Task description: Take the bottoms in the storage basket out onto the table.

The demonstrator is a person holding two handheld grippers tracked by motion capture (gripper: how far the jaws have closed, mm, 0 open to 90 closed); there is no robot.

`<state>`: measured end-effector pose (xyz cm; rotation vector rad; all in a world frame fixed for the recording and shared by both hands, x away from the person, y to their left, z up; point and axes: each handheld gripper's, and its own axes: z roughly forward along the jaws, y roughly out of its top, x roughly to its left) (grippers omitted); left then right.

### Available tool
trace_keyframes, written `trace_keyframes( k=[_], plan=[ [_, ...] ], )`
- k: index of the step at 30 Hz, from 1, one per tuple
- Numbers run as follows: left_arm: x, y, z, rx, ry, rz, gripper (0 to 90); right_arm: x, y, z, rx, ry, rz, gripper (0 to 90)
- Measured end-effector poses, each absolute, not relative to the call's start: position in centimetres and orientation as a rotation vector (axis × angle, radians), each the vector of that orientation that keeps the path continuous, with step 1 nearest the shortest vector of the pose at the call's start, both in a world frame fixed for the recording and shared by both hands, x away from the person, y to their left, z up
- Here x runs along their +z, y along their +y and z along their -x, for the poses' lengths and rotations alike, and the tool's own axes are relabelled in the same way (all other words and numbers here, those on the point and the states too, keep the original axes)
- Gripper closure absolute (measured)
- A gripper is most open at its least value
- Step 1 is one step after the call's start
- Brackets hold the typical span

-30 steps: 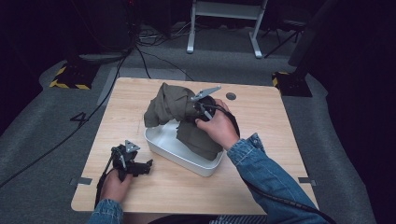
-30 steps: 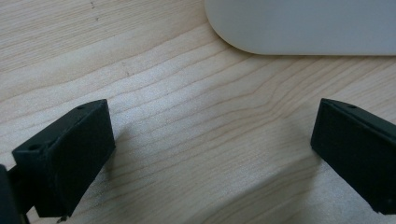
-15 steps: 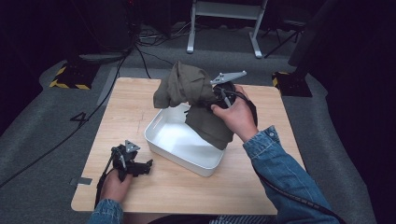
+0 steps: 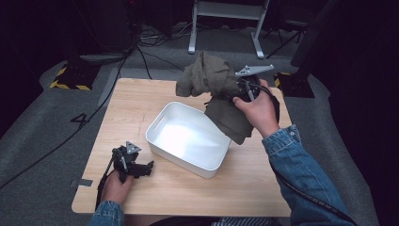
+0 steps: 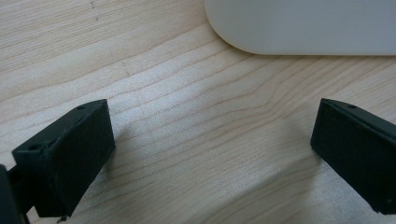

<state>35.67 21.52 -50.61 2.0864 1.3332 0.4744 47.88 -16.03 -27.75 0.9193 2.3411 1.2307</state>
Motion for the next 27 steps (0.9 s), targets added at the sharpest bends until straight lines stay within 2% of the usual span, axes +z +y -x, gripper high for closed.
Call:
trace_keyframes(
  k=[17,27],
  plan=[
    [-50.6,21.5,-35.7,0.474,1.334,-2.086,0.0,-27.1,-23.2,-49.8,1.172,2.214,-1.102,68.1],
    [-50.6,21.5,-35.7,0.476,1.333,-2.086,0.0,-28.2,-26.5,-51.0,1.133,2.151,-1.213,68.1]
  ],
)
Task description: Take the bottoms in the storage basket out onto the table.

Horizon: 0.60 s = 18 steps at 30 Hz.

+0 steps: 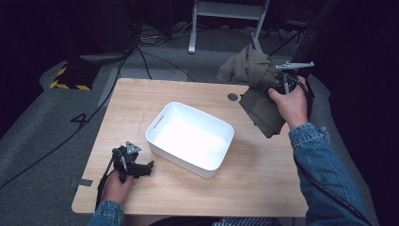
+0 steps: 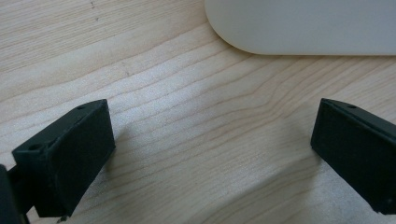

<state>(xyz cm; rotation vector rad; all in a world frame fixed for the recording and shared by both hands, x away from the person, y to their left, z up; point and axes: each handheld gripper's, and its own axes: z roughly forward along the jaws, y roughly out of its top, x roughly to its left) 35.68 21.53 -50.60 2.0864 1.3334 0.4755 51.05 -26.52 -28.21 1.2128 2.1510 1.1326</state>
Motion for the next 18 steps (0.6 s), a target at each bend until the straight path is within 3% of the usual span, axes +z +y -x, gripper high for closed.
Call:
trace_keyframes(
  k=[18],
  plan=[
    [-50.6,21.5,-35.7,0.475,1.334,-2.086,0.0,-33.1,-28.3,-53.2,1.022,2.146,-1.314,67.7]
  ],
)
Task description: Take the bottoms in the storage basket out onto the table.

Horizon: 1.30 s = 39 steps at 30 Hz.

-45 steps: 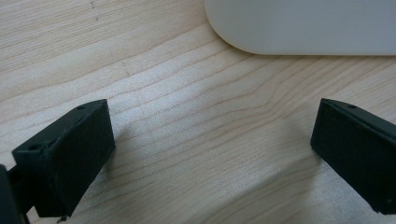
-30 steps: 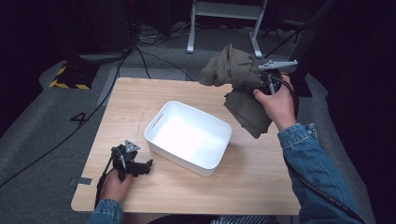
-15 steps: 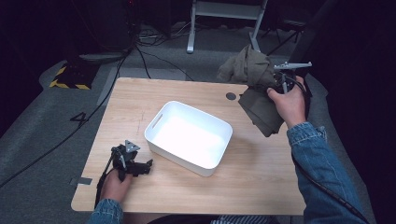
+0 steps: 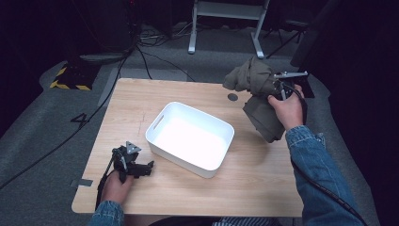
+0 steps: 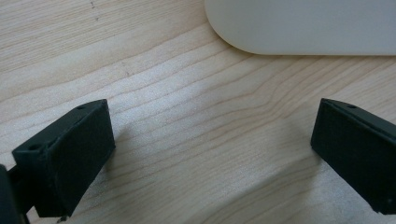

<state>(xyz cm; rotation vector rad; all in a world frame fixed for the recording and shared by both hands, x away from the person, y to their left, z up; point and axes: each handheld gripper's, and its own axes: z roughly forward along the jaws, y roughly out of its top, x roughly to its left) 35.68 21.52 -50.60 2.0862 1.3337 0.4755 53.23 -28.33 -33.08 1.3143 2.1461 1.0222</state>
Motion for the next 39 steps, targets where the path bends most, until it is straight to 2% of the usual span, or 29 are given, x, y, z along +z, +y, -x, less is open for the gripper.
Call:
trace_keyframes(
  k=[13,29,32,36,37,38,39],
  plan=[
    [-50.6,21.5,-35.7,0.475,1.334,-2.085,0.0,-36.6,-28.8,-53.9,0.988,2.133,-1.392,67.0],
    [-50.6,21.5,-35.7,0.474,1.334,-2.085,0.0,-42.7,-28.3,-54.1,0.843,2.211,-1.415,63.8],
    [-50.6,21.5,-35.7,0.476,1.333,-2.086,0.0,-44.3,-28.2,-54.2,0.797,2.248,-1.456,53.4],
    [-50.6,21.5,-35.7,0.476,1.334,-2.086,0.0,-45.8,-28.1,-54.3,0.77,2.291,-1.469,32.5],
    [-50.6,21.5,-35.7,0.475,1.334,-2.086,0.0,-45.8,-28.1,-54.3,0.77,2.291,-1.469,32.5],
    [-50.6,21.5,-35.7,0.476,1.334,-2.086,0.0,-45.9,-28.0,-54.3,0.75,2.289,-1.463,27.0],
    [-50.6,21.5,-35.7,0.476,1.334,-2.086,0.0,-45.8,-27.9,-54.2,0.734,2.294,-1.449,25.4]
  ],
)
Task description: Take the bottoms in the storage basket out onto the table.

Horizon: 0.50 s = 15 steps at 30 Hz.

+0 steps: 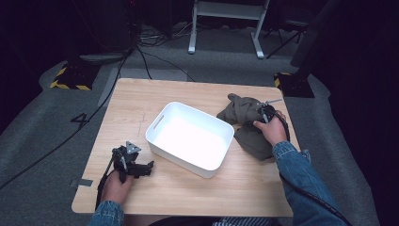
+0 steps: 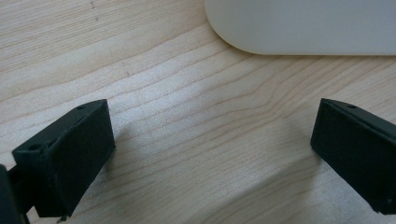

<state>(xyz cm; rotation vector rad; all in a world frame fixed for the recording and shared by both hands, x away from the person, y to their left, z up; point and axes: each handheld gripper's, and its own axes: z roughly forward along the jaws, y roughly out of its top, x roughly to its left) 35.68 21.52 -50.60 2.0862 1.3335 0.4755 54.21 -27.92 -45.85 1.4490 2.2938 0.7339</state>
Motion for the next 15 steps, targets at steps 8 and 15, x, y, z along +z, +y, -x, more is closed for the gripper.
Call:
trace_keyframes(
  k=[8,15],
  plan=[
    [-50.6,21.5,-35.7,0.476,1.333,-2.087,0.0,-44.3,-27.5,-53.4,0.739,2.301,-1.45,25.6],
    [-50.6,21.5,-35.7,0.476,1.334,-2.086,0.0,-41.9,-27.4,-52.4,0.82,2.269,-1.414,26.3]
  ],
)
